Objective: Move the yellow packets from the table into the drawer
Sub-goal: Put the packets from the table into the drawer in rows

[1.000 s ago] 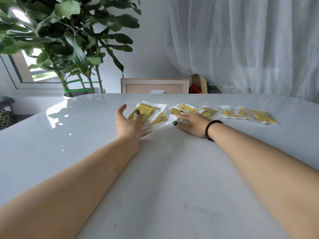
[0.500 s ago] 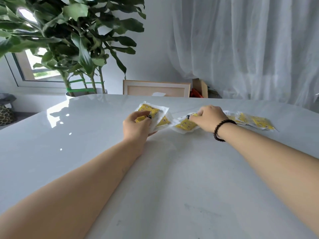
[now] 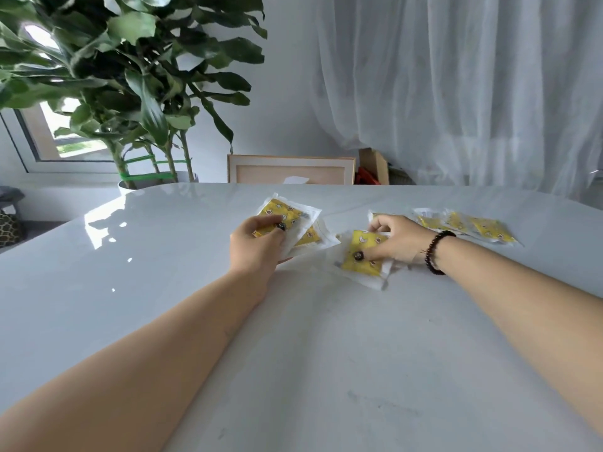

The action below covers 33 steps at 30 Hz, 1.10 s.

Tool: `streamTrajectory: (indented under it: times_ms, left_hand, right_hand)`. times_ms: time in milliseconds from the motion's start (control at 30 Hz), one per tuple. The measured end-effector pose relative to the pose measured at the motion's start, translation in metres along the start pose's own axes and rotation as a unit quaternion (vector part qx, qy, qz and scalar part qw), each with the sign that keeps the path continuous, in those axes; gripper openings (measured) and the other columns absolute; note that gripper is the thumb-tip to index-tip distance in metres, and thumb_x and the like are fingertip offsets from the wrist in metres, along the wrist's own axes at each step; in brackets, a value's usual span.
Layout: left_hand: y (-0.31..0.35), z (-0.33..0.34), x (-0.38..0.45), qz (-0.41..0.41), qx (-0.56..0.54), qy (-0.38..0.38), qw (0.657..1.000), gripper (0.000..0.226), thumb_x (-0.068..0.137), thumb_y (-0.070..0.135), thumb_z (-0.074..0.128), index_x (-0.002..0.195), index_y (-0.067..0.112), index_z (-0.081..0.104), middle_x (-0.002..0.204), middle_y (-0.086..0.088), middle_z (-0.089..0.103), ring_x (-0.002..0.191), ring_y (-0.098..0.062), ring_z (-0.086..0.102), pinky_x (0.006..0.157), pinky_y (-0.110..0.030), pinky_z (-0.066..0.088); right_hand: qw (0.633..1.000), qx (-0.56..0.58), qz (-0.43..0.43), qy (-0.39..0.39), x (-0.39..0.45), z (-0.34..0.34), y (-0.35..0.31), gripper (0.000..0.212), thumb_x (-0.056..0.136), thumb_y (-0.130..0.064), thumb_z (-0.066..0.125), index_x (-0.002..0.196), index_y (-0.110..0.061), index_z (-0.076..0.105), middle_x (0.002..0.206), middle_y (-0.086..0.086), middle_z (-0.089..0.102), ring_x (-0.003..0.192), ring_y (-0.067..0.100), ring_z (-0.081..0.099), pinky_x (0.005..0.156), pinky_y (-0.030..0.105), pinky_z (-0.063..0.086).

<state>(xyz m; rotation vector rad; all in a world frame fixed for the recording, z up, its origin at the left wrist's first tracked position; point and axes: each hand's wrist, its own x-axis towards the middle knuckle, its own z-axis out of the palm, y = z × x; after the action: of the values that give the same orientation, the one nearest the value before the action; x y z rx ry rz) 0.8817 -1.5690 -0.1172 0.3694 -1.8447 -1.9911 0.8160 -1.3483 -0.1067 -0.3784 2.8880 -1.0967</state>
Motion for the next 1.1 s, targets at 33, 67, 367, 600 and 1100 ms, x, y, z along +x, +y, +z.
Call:
streamTrajectory:
  times_ms: [33, 67, 367, 600, 1100]
  left_hand:
    - [0.000, 0.000, -0.001, 0.004, 0.007, -0.001, 1.000, 0.031, 0.078, 0.003, 0.055, 0.087, 0.028, 0.071, 0.091, 0.001, 0.067, 0.081, -0.024, 0.069, 0.077, -0.034, 0.058]
    - [0.001, 0.000, -0.002, 0.011, 0.019, -0.003, 1.000, 0.030, 0.078, 0.004, 0.056, 0.086, 0.029, 0.070, 0.092, 0.001, 0.067, 0.077, -0.021, 0.068, 0.072, -0.029, 0.057]
    - [0.002, 0.005, -0.010, 0.067, 0.093, -0.040, 0.993, 0.030, 0.080, 0.004, 0.058, 0.090, 0.029, 0.072, 0.083, 0.004, 0.064, 0.051, -0.006, 0.057, 0.051, -0.015, 0.045]
    - [0.000, 0.006, -0.008, 0.069, 0.097, -0.034, 0.992, 0.031, 0.079, 0.004, 0.058, 0.085, 0.031, 0.071, 0.088, 0.000, 0.065, 0.058, -0.013, 0.057, 0.054, -0.017, 0.046]
    - [0.000, 0.005, -0.008, 0.095, 0.104, -0.034, 0.989, 0.032, 0.080, 0.002, 0.057, 0.093, 0.029, 0.071, 0.089, 0.007, 0.062, 0.058, -0.006, 0.058, 0.050, -0.012, 0.047]
  right_hand:
    - [1.000, -0.026, -0.006, -0.007, -0.006, -0.007, 0.001, 0.042, 0.068, -0.027, 0.085, 0.098, -0.022, 0.056, 0.109, -0.003, 0.056, 0.088, 0.012, 0.056, 0.068, 0.022, 0.044]
    - [0.999, -0.048, -0.012, -0.017, -0.011, -0.015, 0.002, 0.041, 0.067, -0.027, 0.085, 0.095, -0.025, 0.056, 0.113, -0.004, 0.056, 0.093, 0.013, 0.055, 0.074, 0.023, 0.043]
    - [0.983, -0.146, -0.109, -0.024, -0.074, -0.046, -0.007, 0.041, 0.066, -0.020, 0.084, 0.083, -0.033, 0.049, 0.095, -0.021, 0.056, 0.084, -0.014, 0.050, 0.067, 0.006, 0.041]
    - [0.937, 0.324, 0.094, 0.090, -0.062, -0.039, -0.010, 0.045, 0.068, -0.006, 0.080, 0.110, -0.001, 0.063, 0.101, 0.014, 0.072, 0.084, 0.023, 0.070, 0.068, 0.031, 0.057]
    - [0.971, 0.179, 0.127, 0.094, -0.041, -0.008, 0.010, 0.050, 0.051, -0.023, 0.088, 0.092, -0.007, 0.065, 0.098, 0.009, 0.072, 0.089, 0.026, 0.069, 0.082, 0.044, 0.057]
